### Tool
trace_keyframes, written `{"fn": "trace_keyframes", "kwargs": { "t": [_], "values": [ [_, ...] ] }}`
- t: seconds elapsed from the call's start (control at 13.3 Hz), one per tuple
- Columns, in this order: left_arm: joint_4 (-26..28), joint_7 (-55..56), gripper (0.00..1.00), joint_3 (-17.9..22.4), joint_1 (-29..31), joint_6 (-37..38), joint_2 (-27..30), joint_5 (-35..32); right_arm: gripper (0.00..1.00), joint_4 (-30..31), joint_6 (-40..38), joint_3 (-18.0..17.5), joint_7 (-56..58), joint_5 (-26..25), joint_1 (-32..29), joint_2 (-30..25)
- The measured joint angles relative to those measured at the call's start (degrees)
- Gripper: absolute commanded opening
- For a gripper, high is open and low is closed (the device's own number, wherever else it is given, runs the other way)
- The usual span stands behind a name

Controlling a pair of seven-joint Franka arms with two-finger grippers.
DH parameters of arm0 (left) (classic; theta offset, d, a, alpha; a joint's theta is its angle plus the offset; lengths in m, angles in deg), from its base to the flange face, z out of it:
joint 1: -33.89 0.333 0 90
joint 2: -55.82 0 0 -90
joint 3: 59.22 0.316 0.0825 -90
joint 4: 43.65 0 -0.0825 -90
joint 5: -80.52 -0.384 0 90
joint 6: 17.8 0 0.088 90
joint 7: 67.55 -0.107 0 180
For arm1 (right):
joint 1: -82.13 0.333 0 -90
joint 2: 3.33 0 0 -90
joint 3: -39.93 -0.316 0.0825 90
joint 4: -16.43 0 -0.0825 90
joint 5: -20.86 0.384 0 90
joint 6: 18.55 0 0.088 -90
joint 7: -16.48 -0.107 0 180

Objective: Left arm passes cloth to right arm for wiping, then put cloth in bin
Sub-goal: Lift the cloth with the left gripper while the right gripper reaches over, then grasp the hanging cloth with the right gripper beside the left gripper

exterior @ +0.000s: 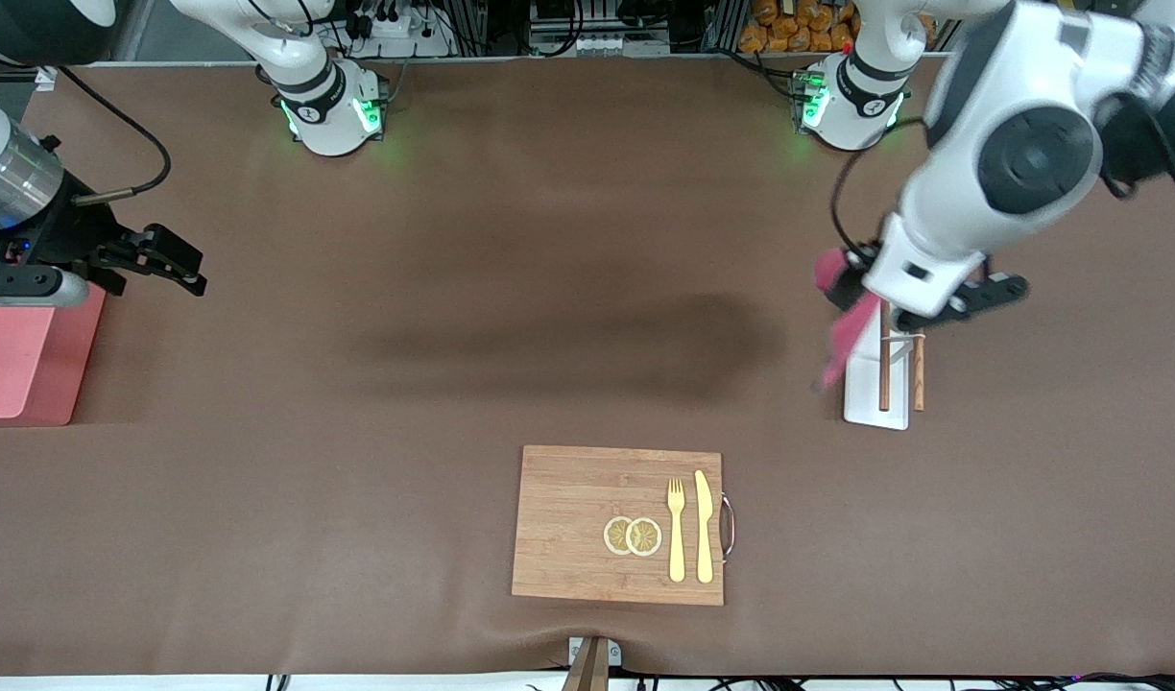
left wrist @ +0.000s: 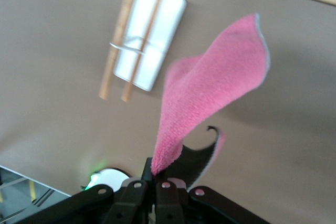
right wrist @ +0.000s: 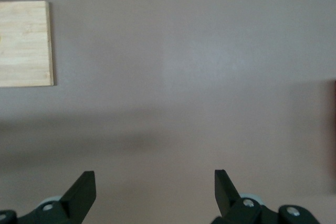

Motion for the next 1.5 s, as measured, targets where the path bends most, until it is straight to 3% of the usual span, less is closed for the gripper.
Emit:
{"fn": "trace_keyframes", "kwargs": {
  "t": [0.38, 0.6, 0.82, 1.27, 1.5],
  "values": [
    [-4.5, 7.1, 0.0, -8.8, -3.0, -3.4, 0.0, 9.1, 1.0, 0.1, -2.1, -0.4, -29.6, 4.6, 9.4, 0.8],
    [-5.0, 9.2, 0.0, -12.0, -3.2, -11.6, -0.2, 16.1, 1.0, 0.1, -2.9, 0.1, -36.5, 13.3, 10.1, 2.0],
    [-5.0, 13.1, 0.0, -15.1, -4.1, -20.9, -1.9, 18.1, 1.0, 0.1, -6.2, 1.0, -45.3, 23.7, 8.0, 3.2],
    [-5.1, 19.4, 0.0, -15.7, -10.9, -33.4, -6.4, 18.1, 1.0, 0.3, -7.8, 1.2, -62.8, 46.9, 5.8, 10.5],
    [-5.1, 21.5, 0.0, -15.6, -12.6, -36.9, -7.4, 18.1, 1.0, 0.2, -7.7, 1.1, -63.5, 50.5, 5.3, 13.1]
  ]
}}
